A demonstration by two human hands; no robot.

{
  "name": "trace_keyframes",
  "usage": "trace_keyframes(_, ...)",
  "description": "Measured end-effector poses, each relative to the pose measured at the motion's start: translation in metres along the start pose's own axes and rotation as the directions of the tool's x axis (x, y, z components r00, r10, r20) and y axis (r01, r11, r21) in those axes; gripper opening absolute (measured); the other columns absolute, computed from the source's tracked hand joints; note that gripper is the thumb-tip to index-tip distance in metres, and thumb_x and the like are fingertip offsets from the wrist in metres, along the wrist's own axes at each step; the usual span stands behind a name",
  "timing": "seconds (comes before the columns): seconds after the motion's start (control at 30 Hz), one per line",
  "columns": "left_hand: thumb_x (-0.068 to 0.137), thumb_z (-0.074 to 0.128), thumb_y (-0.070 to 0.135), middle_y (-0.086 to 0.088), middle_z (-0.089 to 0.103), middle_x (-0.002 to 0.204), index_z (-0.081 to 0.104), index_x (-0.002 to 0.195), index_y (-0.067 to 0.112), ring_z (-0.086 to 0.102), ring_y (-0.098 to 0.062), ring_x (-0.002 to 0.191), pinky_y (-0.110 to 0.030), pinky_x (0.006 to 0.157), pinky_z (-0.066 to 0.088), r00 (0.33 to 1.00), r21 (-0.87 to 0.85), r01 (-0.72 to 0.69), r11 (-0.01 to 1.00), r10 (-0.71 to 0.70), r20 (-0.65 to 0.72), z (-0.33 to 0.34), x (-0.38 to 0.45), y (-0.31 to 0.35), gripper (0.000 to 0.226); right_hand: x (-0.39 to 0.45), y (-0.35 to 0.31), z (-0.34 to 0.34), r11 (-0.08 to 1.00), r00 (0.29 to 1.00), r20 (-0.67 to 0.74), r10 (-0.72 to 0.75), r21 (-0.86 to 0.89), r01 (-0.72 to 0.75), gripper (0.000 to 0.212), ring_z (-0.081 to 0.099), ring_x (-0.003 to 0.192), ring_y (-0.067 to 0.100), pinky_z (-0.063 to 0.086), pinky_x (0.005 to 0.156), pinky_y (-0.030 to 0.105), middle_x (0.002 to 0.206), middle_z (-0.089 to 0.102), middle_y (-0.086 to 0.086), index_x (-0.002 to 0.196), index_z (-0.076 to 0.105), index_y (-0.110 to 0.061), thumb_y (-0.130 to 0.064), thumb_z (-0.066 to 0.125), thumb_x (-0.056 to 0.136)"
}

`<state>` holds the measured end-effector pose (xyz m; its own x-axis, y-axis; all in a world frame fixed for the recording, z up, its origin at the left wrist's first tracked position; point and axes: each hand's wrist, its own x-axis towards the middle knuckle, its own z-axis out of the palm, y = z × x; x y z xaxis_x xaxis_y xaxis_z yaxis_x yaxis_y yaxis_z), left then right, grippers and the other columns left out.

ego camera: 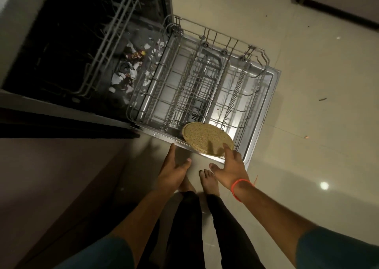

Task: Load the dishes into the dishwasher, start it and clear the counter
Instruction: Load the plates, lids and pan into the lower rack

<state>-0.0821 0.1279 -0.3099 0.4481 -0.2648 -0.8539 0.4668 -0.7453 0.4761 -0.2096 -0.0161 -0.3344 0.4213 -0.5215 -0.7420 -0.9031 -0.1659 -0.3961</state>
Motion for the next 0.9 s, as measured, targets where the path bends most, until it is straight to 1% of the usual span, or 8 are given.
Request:
trace_keyframes(0.2, 0.098, 0.067, 0.038, 0.002, 0.028, 0.165, 0.015, 0.16, 0.046, 0.033, -0.023, 0.149, -0.039, 0.118, 0.031, 0.999, -0.062, -0.018, 0.998, 0.015, -0.047, -0.008, -0.071, 0.01, 0.081, -0.036, -0.021, -0.033, 0.995, 0.996, 0.03, -0.084, -0.054, 0.086, 0.085, 0.028, 0.148, 0.032, 0.033, 0.117, 0.039, 0.163, 0.017, 0.011, 0.158, 0.019, -0.031, -0.039, 0.068, 0.09)
trace_keyframes(0.33, 0.092, 0.07, 0.045, 0.005, 0.026, 0.166, 0.017, 0.153, 0.058, 0.032, -0.018, 0.15, -0.04, 0.123, 0.029, 0.992, -0.078, -0.098, 0.992, 0.091, -0.085, -0.012, -0.121, 0.014, 0.082, -0.072, -0.039, -0.059, 0.976, 0.982, 0.044, -0.182, -0.114, 0.186, 0.079, 0.032, 0.144, 0.034, 0.034, 0.117, 0.04, 0.162, 0.02, 0.011, 0.158, 0.021, -0.027, -0.044, 0.063, 0.093)
trace_keyframes(0.43, 0.096, 0.065, 0.046, 0.01, 0.018, 0.167, 0.013, 0.161, 0.039, 0.019, -0.011, 0.154, -0.026, 0.12, 0.02, 0.972, -0.004, -0.189, 0.982, 0.186, -0.145, -0.016, -0.163, 0.023, 0.084, -0.102, -0.061, -0.076, 0.959, 0.965, 0.042, -0.259, -0.105, 0.262, 0.077, 0.033, 0.143, 0.035, 0.035, 0.116, 0.043, 0.159, 0.025, 0.012, 0.156, 0.025, -0.025, -0.05, 0.059, 0.093)
trace_keyframes(0.57, 0.099, 0.06, 0.049, 0.014, 0.008, 0.169, 0.005, 0.162, 0.037, 0.008, -0.002, 0.154, -0.021, 0.118, 0.017, 0.924, 0.022, -0.308, 0.951, 0.305, -0.232, -0.032, -0.213, 0.036, 0.085, -0.146, -0.106, -0.093, 0.915, 0.916, 0.048, -0.398, -0.059, 0.4, 0.074, 0.028, 0.148, 0.03, 0.029, 0.12, 0.046, 0.16, 0.024, 0.008, 0.159, 0.018, -0.032, -0.049, 0.055, 0.097)
trace_keyframes(0.7, 0.099, 0.06, 0.049, 0.017, 0.011, 0.168, 0.006, 0.162, 0.038, 0.007, 0.001, 0.154, -0.029, 0.125, 0.015, 0.832, -0.012, -0.411, 0.912, 0.369, -0.414, -0.059, -0.264, 0.04, 0.084, -0.198, -0.16, -0.095, 0.802, 0.799, 0.121, -0.589, -0.034, 0.596, 0.073, 0.019, 0.152, 0.023, 0.024, 0.123, 0.043, 0.166, 0.014, 0.001, 0.16, 0.013, -0.034, -0.048, 0.052, 0.1)
trace_keyframes(0.77, 0.098, 0.062, 0.047, 0.017, 0.014, 0.167, 0.008, 0.162, 0.038, 0.008, 0.004, 0.151, -0.026, 0.124, 0.014, 0.782, -0.055, -0.449, 0.892, 0.363, -0.507, -0.074, -0.291, 0.038, 0.084, -0.225, -0.184, -0.09, 0.742, 0.731, 0.182, -0.658, -0.012, 0.671, 0.073, 0.014, 0.154, 0.02, 0.023, 0.123, 0.043, 0.167, 0.011, -0.001, 0.16, 0.014, -0.033, -0.048, 0.052, 0.1)
trace_keyframes(0.83, 0.097, 0.063, 0.049, 0.019, 0.014, 0.165, 0.009, 0.16, 0.04, 0.008, 0.008, 0.15, -0.027, 0.126, 0.014, 0.712, -0.106, -0.511, 0.853, 0.351, -0.608, -0.089, -0.321, 0.027, 0.084, -0.256, -0.207, -0.079, 0.665, 0.645, 0.238, -0.726, 0.003, 0.747, 0.073, 0.015, 0.154, 0.02, 0.022, 0.123, 0.043, 0.167, 0.016, 0.002, 0.16, 0.018, -0.032, -0.048, 0.054, 0.099)
trace_keyframes(0.9, 0.089, 0.063, 0.06, 0.021, 0.014, 0.166, 0.012, 0.159, 0.044, 0.01, 0.014, 0.148, -0.031, 0.127, 0.017, 0.652, -0.166, -0.57, 0.804, 0.321, -0.687, -0.102, -0.353, 0.013, 0.088, -0.285, -0.227, -0.064, 0.596, 0.566, 0.282, -0.775, 0.029, 0.802, 0.071, 0.02, 0.153, 0.019, 0.024, 0.123, 0.04, 0.165, 0.023, 0.004, 0.158, 0.023, -0.031, -0.049, 0.056, 0.097)
